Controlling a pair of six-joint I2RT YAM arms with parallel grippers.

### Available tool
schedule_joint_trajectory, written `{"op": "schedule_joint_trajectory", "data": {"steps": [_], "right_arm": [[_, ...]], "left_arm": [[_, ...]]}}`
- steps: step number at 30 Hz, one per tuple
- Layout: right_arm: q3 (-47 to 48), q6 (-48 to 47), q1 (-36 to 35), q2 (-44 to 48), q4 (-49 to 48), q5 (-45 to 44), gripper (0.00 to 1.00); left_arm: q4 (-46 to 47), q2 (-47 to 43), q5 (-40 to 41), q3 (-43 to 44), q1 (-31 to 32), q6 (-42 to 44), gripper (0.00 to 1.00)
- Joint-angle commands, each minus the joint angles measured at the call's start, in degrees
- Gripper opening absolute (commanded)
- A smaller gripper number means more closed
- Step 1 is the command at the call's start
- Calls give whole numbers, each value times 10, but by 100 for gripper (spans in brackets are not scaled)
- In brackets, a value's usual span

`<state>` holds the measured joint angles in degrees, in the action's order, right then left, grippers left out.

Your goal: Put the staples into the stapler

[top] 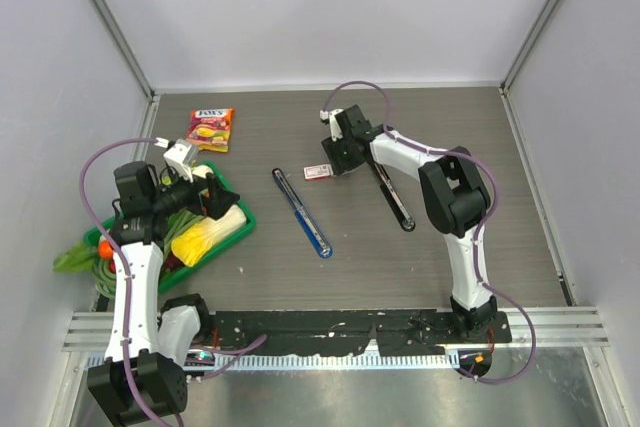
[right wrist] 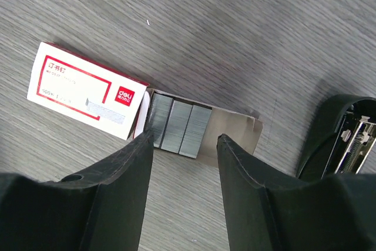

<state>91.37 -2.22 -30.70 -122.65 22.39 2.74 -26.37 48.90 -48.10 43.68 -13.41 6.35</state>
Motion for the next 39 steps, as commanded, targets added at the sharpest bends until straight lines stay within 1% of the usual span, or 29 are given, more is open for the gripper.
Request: {"op": "schedule_joint_trajectory", "data": {"steps": [1, 8, 17, 20, 22, 25, 30, 35, 39], "right_arm": [[26, 3, -4, -1, -5, -6, 53], [32, 12, -5, -9, -5, 0, 55], [32, 21, -6, -22, -9, -19, 55], [32, 39, -6, -31, -9, -14, 55], [38, 39, -8, -38, -6, -25, 54], [43, 36, -8, -45, 2, -64, 54], [43, 32, -8, -45, 8, -77, 52], [41, 70, 1, -36, 6, 5, 53], [36, 78, 3, -30, 6, 11, 54]], "left_arm": [[25, -5, -17, -2, -6, -3, 100], [25, -5, -17, -2, -7, -3, 100], [25, -5, -17, -3, -7, -3, 100], [25, -5, -17, -3, -7, -3, 100], [25, -5, -17, -2, -7, -3, 100], [24, -5, -17, -3, -8, -3, 100], [25, -5, -18, -3, -8, -2, 100], [24, -6, -18, -3, -9, -3, 100], [24, -5, -18, -3, -9, -3, 100]]}}
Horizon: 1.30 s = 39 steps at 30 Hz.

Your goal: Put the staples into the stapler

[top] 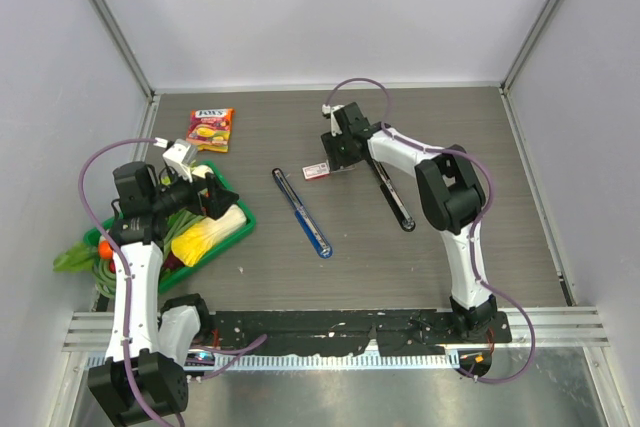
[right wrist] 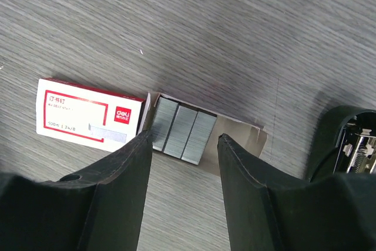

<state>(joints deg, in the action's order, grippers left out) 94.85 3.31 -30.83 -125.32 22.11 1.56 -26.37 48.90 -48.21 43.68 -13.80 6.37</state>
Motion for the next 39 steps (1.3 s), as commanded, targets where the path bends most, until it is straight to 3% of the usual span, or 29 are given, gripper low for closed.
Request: {"op": "schedule_joint_trajectory", "data": {"steps": [1, 17, 24, 39], "right_arm": [[1, 25, 6, -3, 8, 29, 54], [-33, 49, 31, 24, -33, 94, 40], [-42, 43, 31, 37, -39, 82, 33], [-54, 38, 33, 54, -51, 56, 26]], "left_arm": [[24, -4, -17, -3, -5, -3, 100], [24, -2, -17, -3, -4, -3, 100], [24, -2, -17, -2, -6, -4, 100], [24, -3, -16, -3, -6, -4, 100]]}}
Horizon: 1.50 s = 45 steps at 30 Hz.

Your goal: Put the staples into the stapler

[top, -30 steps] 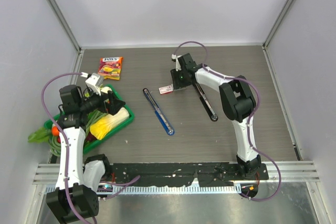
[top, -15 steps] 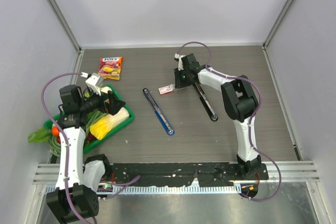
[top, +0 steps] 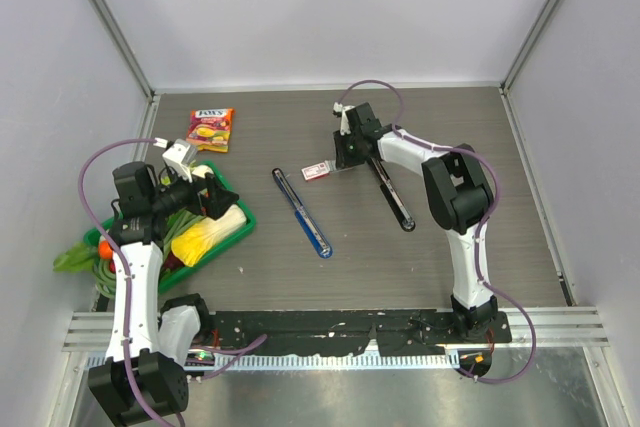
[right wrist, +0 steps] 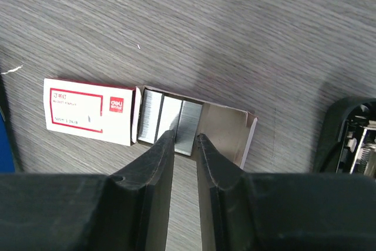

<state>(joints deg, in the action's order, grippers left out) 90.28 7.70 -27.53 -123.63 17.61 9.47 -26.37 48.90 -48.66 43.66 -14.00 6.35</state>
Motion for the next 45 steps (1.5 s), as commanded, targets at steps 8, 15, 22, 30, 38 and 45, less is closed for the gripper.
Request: {"op": "schedule_joint_trajectory", "data": {"steps": [8, 15, 22, 30, 38, 45], "right_arm": [[-13, -10, 0, 39, -15, -37, 24], [-3, -7, 1, 31, -15, -39, 34], [4, 7, 5, 18, -12, -20, 37], [-17, 40, 27, 33, -42, 39, 38], [-11, 39, 21, 23, -36, 36, 40], [0, 30, 10, 17, -28, 26, 41]], "left_arm": [[25, -4, -13, -3, -4, -4, 100], [24, -3, -12, -3, -5, -3, 100], [26, -5, -12, -3, -6, -2, 100], [26, -4, -12, -4, -7, -3, 100], [26, -6, -13, -3, -9, -4, 100], [25, -6, -13, -4, -9, -4, 100]]}}
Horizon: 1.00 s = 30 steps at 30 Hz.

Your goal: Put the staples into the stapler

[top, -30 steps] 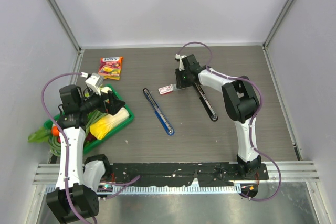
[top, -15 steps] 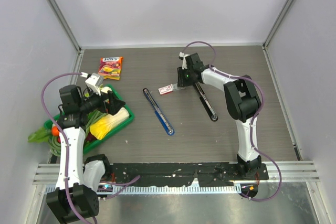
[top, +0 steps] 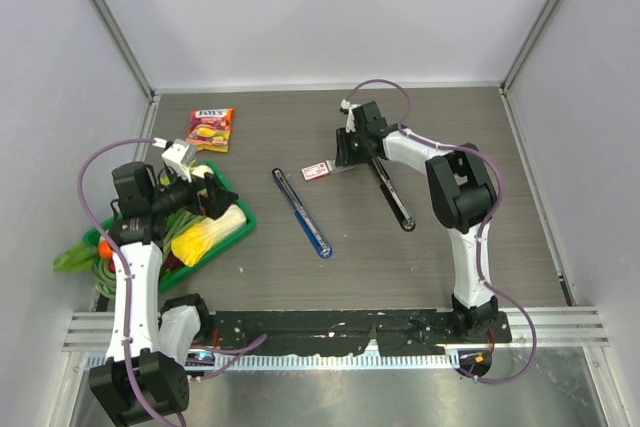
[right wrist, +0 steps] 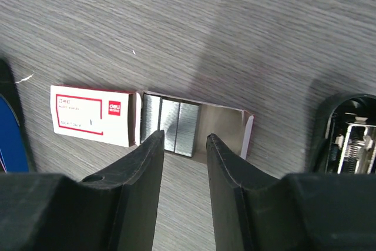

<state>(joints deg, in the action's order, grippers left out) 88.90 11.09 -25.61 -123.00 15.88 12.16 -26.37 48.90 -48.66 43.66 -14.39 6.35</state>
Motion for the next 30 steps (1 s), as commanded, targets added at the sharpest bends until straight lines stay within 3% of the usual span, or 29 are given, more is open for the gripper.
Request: {"op": "schedule_joint_trajectory", "data": {"steps": [1, 10, 17, 30], "right_arm": [[14, -5, -12, 9, -10, -4, 41], [22, -12, -19, -6, 0, -25, 38], [21, -17, -19, -11, 2, -29, 15], [12, -20, -19, 0, -14, -16, 11]], "left_arm": [[26, -6, -13, -3, -5, -5, 100], [26, -7, -13, -4, -5, -3, 100], [26, -7, -13, -3, -5, -3, 100], [25, -6, -13, -4, -6, 0, 100]]}}
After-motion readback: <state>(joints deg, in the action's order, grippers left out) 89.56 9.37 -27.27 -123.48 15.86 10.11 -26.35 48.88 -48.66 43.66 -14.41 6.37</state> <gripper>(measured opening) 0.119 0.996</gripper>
